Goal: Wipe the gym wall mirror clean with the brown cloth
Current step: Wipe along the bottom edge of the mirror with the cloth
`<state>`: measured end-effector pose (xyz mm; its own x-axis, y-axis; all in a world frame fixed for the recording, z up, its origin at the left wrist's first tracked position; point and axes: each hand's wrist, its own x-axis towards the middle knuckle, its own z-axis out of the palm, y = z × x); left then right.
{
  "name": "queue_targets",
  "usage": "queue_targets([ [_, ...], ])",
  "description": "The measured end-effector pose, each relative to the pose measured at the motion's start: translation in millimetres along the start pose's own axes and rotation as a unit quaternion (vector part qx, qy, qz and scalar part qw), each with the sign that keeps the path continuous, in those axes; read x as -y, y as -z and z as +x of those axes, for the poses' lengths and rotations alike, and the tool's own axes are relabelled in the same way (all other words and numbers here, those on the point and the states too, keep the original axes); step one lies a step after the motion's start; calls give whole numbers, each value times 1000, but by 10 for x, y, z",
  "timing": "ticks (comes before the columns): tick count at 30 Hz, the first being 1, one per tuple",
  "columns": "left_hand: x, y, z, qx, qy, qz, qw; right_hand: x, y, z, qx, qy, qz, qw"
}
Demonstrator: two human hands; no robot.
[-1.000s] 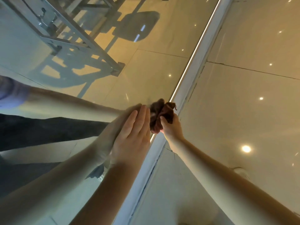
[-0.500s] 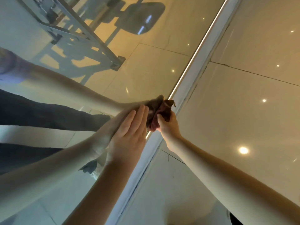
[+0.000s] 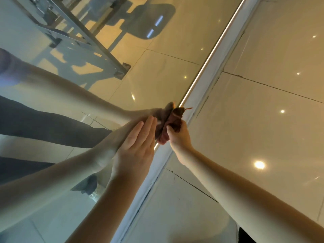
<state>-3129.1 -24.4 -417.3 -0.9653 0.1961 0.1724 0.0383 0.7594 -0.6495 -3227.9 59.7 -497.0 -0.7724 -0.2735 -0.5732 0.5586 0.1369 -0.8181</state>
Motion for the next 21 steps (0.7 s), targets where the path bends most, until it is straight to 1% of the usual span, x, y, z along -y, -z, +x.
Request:
queue_targets([
  [2,4,-3,66,6,3,-2,1000,-2,-16,-128,33,-27,13,999],
  [3,11,-9,84,11,3,-5,1000,58,-4,-134,39,-25,28,999],
  [5,24,-5,103,26,0,-11,1000,260,70,-17,21,17,35,999],
  [8,36,24,158,47,-15,-20,999,627,268,295,-41,107,6,993],
  [10,39,16,212,38,-20,-26,999,704,342,469,-62,132,-14,989],
  [13,48,23,367,16,8,-17,1000,530,310,481,-54,93,-30,994],
  [16,69,55,588,4,33,-3,999,289,252,339,1,30,-18,999],
  [18,85,40,719,-16,41,3,999,282,244,271,22,27,-16,999],
  [21,111,34,886,-41,43,21,998,604,339,354,-3,75,-4,997],
])
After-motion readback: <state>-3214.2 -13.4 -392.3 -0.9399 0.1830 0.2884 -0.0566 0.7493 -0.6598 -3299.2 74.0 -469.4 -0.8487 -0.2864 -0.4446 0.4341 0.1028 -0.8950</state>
